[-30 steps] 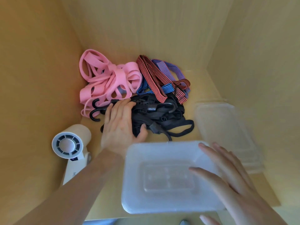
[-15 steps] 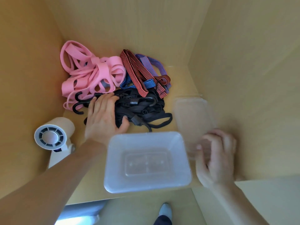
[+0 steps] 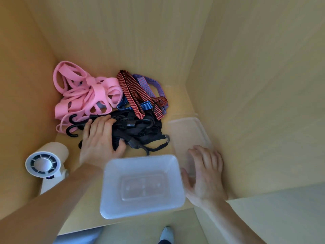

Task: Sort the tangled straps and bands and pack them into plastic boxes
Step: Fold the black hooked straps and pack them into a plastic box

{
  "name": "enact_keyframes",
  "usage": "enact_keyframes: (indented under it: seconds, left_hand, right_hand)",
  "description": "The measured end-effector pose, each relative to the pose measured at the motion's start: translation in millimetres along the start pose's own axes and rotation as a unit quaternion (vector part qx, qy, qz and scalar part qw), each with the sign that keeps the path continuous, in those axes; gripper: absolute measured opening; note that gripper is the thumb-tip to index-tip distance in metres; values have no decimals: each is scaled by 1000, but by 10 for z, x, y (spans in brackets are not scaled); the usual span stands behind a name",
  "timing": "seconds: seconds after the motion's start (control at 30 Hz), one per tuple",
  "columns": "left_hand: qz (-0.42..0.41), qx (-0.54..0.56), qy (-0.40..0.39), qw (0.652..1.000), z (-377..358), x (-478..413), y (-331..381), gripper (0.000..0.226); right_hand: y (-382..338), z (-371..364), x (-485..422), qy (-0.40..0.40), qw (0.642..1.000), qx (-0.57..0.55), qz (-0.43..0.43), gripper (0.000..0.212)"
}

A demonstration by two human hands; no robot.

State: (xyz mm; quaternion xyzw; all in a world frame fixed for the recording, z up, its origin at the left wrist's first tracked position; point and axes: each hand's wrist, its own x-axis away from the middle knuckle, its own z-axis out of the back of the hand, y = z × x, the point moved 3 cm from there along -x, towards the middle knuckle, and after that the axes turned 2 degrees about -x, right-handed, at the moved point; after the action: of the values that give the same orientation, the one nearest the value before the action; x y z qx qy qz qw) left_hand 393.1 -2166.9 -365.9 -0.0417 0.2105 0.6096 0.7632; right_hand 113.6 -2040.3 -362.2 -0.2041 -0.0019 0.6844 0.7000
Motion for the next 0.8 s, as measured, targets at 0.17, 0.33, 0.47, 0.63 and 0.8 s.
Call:
enact_keyframes:
  seconds: [0.17, 0.33, 0.47, 0.63, 0.8]
  left_hand:
    - [-1, 5, -6, 1000, -71, -2, -67, 62]
    - [1, 3, -18, 1000, -80, -13, -68, 63]
    - [3, 3, -19, 1000, -81, -7, -77, 63]
    - [2, 9, -12, 1000, -98, -6, -73, 62]
    - [8, 10, -20, 1000, -83, -2, -94, 61]
  right_hand:
    - [20, -110, 28, -13, 999, -20, 34, 70]
    - [8, -189, -26, -45, 999, 5, -6, 77]
    - [28, -216, -15, 27, 999, -20, -31, 60]
    - [48, -220, 25, 43, 998, -39, 19, 26]
    - [46, -242, 6, 24, 1000, -11, 11, 31]
